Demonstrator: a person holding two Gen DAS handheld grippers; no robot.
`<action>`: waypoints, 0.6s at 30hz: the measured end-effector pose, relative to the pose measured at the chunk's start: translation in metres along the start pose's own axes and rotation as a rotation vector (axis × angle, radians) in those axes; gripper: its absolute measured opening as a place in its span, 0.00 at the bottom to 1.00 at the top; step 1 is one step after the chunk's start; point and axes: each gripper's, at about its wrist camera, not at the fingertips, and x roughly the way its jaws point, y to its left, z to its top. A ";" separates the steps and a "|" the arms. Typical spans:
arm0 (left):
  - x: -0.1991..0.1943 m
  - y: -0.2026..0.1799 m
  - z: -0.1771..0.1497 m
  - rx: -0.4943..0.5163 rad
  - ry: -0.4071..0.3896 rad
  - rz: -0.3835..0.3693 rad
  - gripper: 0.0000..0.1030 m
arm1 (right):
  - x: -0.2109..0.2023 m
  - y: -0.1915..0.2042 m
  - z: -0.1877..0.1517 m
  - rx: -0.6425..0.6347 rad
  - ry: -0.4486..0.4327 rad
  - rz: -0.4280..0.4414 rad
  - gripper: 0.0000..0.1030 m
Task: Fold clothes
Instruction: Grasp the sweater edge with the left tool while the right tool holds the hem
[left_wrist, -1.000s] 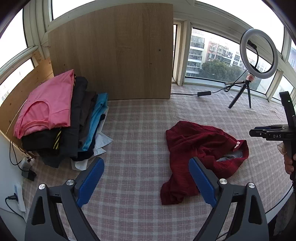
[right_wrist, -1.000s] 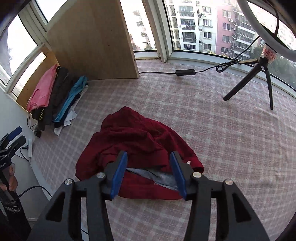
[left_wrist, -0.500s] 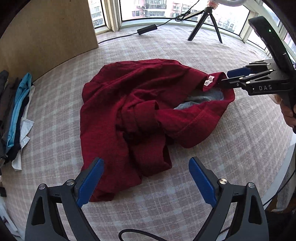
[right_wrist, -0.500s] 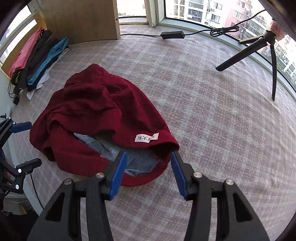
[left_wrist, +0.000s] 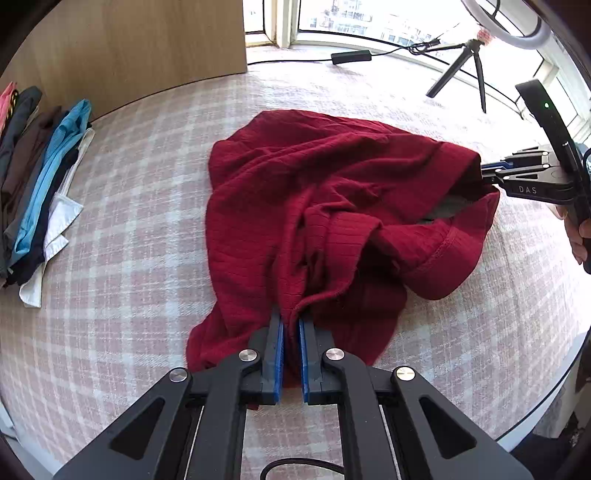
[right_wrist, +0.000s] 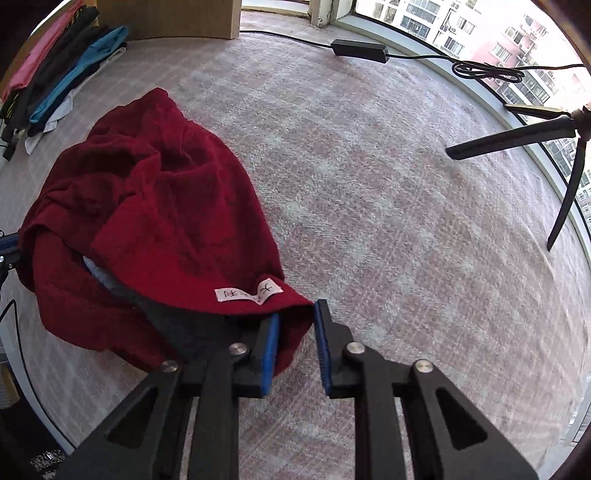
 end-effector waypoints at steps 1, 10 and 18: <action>-0.009 0.008 0.000 -0.010 -0.011 -0.001 0.05 | -0.007 -0.007 0.000 0.049 -0.020 0.030 0.04; -0.098 0.062 0.009 0.015 -0.144 0.035 0.05 | -0.134 -0.024 -0.028 0.264 -0.285 0.103 0.04; -0.046 0.057 -0.024 0.067 -0.005 0.067 0.07 | -0.071 0.057 -0.042 0.002 -0.139 0.085 0.38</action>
